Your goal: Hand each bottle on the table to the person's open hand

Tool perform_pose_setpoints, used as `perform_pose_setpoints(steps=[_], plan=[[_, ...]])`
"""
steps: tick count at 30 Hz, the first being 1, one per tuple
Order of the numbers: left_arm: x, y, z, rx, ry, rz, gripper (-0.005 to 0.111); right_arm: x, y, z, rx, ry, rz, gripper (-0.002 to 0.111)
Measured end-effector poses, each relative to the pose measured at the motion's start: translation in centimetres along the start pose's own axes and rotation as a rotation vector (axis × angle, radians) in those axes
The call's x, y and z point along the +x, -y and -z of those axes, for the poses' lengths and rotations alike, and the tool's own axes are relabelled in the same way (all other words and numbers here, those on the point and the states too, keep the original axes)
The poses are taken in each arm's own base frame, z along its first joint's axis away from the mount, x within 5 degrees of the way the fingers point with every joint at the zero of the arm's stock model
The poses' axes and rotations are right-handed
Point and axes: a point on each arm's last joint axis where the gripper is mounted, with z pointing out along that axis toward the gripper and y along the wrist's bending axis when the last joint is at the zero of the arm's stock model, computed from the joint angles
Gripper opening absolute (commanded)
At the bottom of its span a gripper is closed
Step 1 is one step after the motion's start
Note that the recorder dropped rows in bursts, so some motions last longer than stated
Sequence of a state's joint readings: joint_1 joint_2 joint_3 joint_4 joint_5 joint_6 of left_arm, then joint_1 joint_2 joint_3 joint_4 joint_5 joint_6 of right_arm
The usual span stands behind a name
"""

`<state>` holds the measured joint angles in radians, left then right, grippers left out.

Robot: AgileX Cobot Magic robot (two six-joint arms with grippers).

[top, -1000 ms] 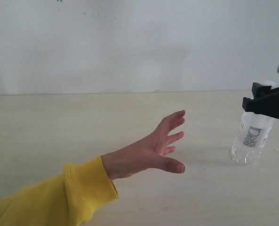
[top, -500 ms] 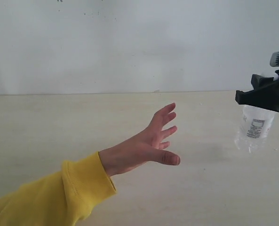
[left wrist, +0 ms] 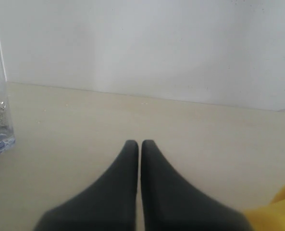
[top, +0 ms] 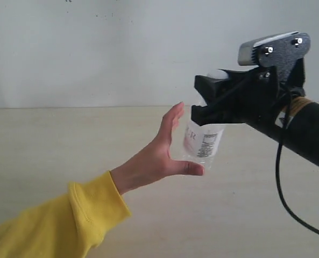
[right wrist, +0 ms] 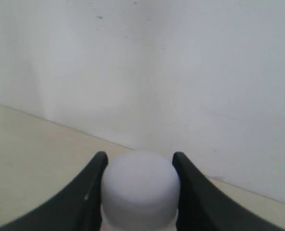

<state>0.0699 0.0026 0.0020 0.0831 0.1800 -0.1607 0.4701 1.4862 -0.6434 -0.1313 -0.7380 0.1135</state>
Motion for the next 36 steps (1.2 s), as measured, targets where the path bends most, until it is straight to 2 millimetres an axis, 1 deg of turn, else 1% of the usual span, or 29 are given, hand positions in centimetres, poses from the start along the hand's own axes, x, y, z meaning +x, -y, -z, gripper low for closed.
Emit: perform_pose_setpoints(steps=[2,4,6,7,8,10,11,12,15,16,18,20,22,23,25,28,29,31,32,36], plan=[[0.0,0.0,0.0,0.000,0.000,0.000,0.004,-0.5,-1.0,-0.4,-0.032,-0.001,0.001,0.000],[0.0,0.0,0.0,0.000,0.000,0.000,0.004,-0.9,-1.9,-0.8,-0.060,-0.008,-0.001,0.003],[0.0,0.0,0.0,0.000,0.000,0.000,0.004,-1.3,-2.5,-1.1,-0.077,-0.010,-0.002,0.019],[0.0,0.0,0.0,0.000,0.000,0.000,0.004,-1.4,-2.7,-1.1,-0.081,-0.011,-0.002,0.034],[0.0,0.0,0.0,0.000,0.000,0.000,0.004,-1.6,-2.7,-1.2,-0.083,-0.009,-0.007,0.051],[0.0,0.0,0.0,0.000,0.000,0.000,0.004,-1.7,-2.9,-1.3,-0.086,-0.010,-0.023,0.079],[0.0,0.0,0.0,0.000,0.000,0.000,0.004,-1.7,-2.8,-1.3,-0.084,-0.011,-0.038,0.083],[0.0,0.0,0.0,0.000,0.000,0.000,0.004,-1.8,-2.8,-1.4,-0.080,-0.012,-0.053,0.081],[0.0,0.0,0.0,0.000,0.000,0.000,0.004,-1.6,-2.5,-1.3,-0.040,-0.037,-0.099,0.069],[0.0,0.0,0.0,0.000,0.000,0.000,0.004,-1.6,-2.4,-1.3,-0.029,-0.046,-0.093,0.067],[0.0,0.0,0.0,0.000,0.000,0.000,0.004,-1.9,-2.2,-1.0,-0.007,-0.054,-0.061,0.067],[0.0,0.0,0.0,0.000,0.000,0.000,0.004,-2.7,-2.0,-0.5,0.022,-0.045,-0.036,0.066],[0.0,0.0,0.0,0.000,0.000,0.000,0.004,-4.2,-1.6,0.5,0.062,-0.013,-0.007,0.066],[0.0,0.0,0.0,0.000,0.000,0.000,0.004,-4.8,-1.4,1.0,0.078,-0.004,0.009,0.063],[0.0,0.0,0.0,0.000,0.000,0.000,0.004,-6.3,-1.1,2.3,0.117,0.015,0.057,0.050],[0.0,0.0,0.0,0.000,0.000,0.000,0.004,-8.1,-0.7,4.4,0.165,0.025,0.130,0.014],[0.0,0.0,0.0,0.000,0.000,0.000,0.004,-8.4,-0.6,5.0,0.181,0.029,0.127,-0.001],[0.0,0.0,0.0,0.000,0.000,0.000,0.004,-9.0,-0.3,6.7,0.207,0.044,0.133,0.002],[0.0,0.0,0.0,0.000,0.000,0.000,0.004,-9.2,-0.3,7.4,0.215,0.052,0.133,0.001],[0.0,0.0,0.0,0.000,0.000,0.000,0.004,-10.3,0.0,11.3,0.243,0.121,0.121,0.001]])
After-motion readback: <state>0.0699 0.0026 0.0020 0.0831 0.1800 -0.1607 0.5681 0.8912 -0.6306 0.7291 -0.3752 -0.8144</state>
